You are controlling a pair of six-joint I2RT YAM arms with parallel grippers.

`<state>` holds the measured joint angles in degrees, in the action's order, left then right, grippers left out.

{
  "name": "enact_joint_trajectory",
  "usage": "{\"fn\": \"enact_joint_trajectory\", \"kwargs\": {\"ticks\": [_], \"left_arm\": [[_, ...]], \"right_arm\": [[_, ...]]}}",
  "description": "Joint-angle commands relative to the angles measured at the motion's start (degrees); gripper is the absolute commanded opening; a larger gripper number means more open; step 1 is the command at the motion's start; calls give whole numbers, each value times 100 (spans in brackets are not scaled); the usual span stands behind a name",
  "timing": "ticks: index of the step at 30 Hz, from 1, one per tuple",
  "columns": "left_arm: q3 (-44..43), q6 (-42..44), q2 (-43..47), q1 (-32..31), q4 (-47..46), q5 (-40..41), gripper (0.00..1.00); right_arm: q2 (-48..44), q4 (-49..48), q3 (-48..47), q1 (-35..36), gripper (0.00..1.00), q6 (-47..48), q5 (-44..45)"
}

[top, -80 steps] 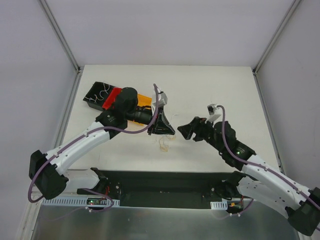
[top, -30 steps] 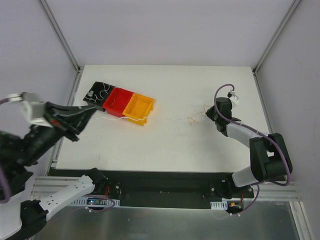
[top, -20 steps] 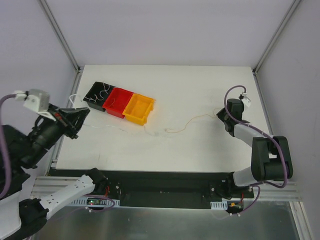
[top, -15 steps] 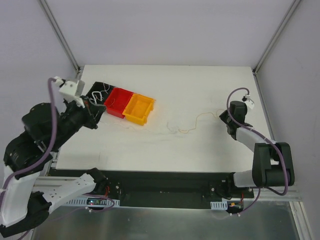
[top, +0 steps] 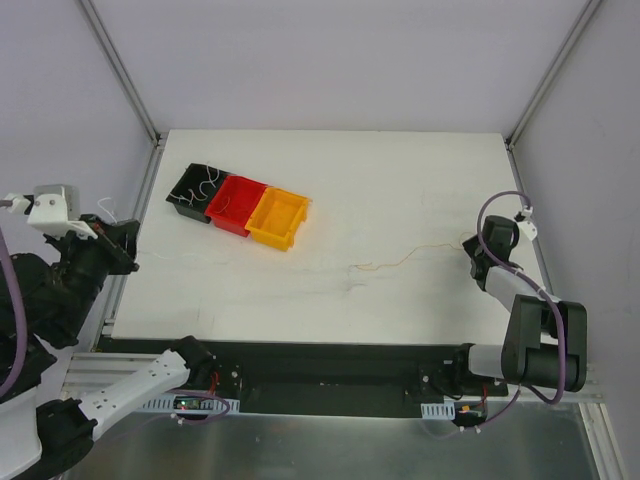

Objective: Untangle the cables

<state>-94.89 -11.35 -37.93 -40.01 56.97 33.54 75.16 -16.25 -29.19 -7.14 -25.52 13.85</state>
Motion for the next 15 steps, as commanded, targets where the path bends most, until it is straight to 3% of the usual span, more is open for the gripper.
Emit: {"fn": "enact_joint_trajectory", "kwargs": {"ticks": [1, 8, 15], "left_arm": [[418, -86, -215, 28, 218, 302, 0], [226, 36, -39, 28, 806, 1320, 0], [-415, 405, -74, 28, 1536, 2314, 0]], "right_arm": [[-202, -98, 141, -156, 1, -287, 303], [-826, -98, 616, -464, 0, -621, 637], [-739, -159, 678, -631, 0, -735, 558]]}}
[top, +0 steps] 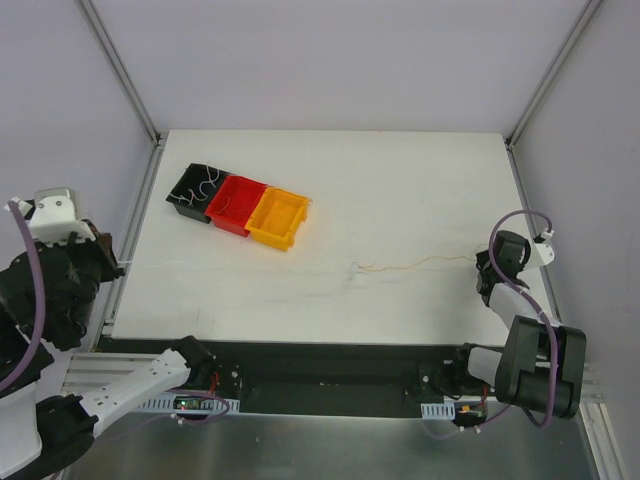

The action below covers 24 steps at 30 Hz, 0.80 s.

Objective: Untangle the cables

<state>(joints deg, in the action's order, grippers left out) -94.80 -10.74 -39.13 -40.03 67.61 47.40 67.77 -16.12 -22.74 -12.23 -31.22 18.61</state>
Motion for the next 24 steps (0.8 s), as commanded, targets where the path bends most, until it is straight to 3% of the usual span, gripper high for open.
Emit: {"fn": "enact_joint_trajectory", "kwargs": {"ticks": [1, 6, 10, 19, 24], "left_arm": [[-494, 458, 64, 30, 472, 1034, 0], [-847, 749, 11, 30, 463, 1325, 0], [-479, 758, -76, 39, 410, 1210, 0], [-653, 1750, -402, 39, 367, 2642, 0], [-66, 1900, -332, 30, 51, 3143, 0]], "right_arm": [[17, -172, 33, -148, 0, -174, 81], [-9, -190, 59, -192, 0, -182, 20], [26, -199, 59, -236, 0, -191, 29], [-44, -207, 112, -350, 0, -218, 11], [-114, -181, 138, -359, 0, -174, 143]]}}
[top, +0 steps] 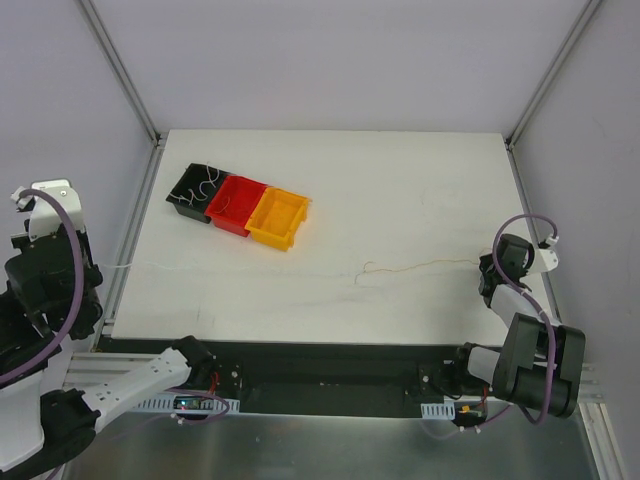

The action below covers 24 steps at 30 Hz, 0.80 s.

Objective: Untangle the cables

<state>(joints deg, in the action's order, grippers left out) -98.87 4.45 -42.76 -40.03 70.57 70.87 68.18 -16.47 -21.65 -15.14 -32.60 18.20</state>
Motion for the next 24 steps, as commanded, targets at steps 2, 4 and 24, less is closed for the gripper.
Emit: {"fn": "enact_joint_trajectory", "kwargs": {"ticks": [2, 4, 24], "left_arm": [[718, 303, -30, 57, -298, 701, 0], [974, 75, -188, 153, -289, 386, 0], [3366, -2449, -3877, -30, -5288, -10480, 4]], "right_arm": [[-217, -111, 38, -68, 0, -10, 228], [-261, -120, 38, -68, 0, 8, 193], [1048, -1605, -744, 591, 0, 834, -2769]]}}
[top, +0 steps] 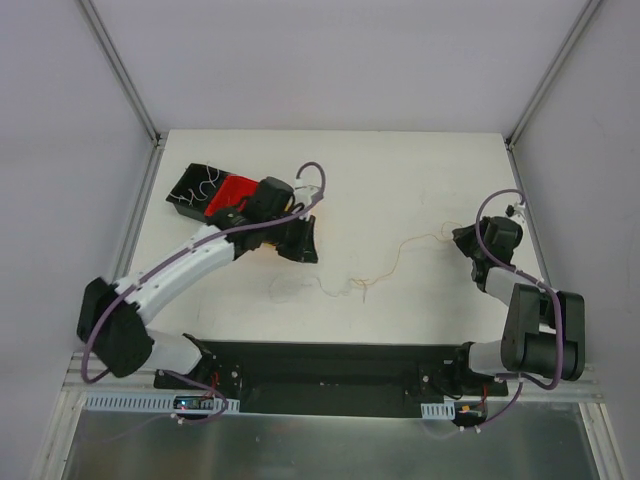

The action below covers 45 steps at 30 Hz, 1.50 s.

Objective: Untangle the cables

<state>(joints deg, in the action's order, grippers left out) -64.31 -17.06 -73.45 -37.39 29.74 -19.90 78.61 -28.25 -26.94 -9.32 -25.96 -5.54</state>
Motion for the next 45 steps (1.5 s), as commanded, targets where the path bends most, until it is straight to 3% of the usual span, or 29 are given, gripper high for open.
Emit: {"fn": "enact_joint_trajectory", "kwargs": {"ticks": [1, 4, 10, 14, 19, 26, 31, 37, 41, 45], "left_arm": [[-81, -281, -985, -461, -1390, -1376, 5], [-90, -315, -1556, -839, -1900, -1280, 12], [-231, -131, -2340, -1288, -2051, -104, 12], [15, -8, -2376, -1490, -2103, 670, 9], [147, 45, -2419, -1675, -2218, 1277, 19], [130, -69, -2613, -1675, -2499, 1252, 39], [42, -52, -2815, -1684, -2525, 1269, 40], [-81, -96, -3061, -1684, -2517, 1138, 34], [-38, 45, -3000, -1684, -2412, 1164, 0], [532, 194, -2168, -1667, -2227, 1751, 0]], "right_arm": [[14, -427, -224, 9, 0, 178, -404], [110, -436, -277, 18, 1, 152, -527], [199, -497, -295, 18, 0, 117, -624], [216, -524, -303, 18, 0, 100, -650], [278, -585, -312, 18, 0, 47, -720], [322, -638, -303, 18, 0, 20, -782], [331, -682, -303, 18, 0, 3, -817], [331, -699, -294, 18, 0, -15, -808], [304, -699, -277, 18, 0, 3, -712], [138, -507, -154, 18, 0, -32, -125]]}}
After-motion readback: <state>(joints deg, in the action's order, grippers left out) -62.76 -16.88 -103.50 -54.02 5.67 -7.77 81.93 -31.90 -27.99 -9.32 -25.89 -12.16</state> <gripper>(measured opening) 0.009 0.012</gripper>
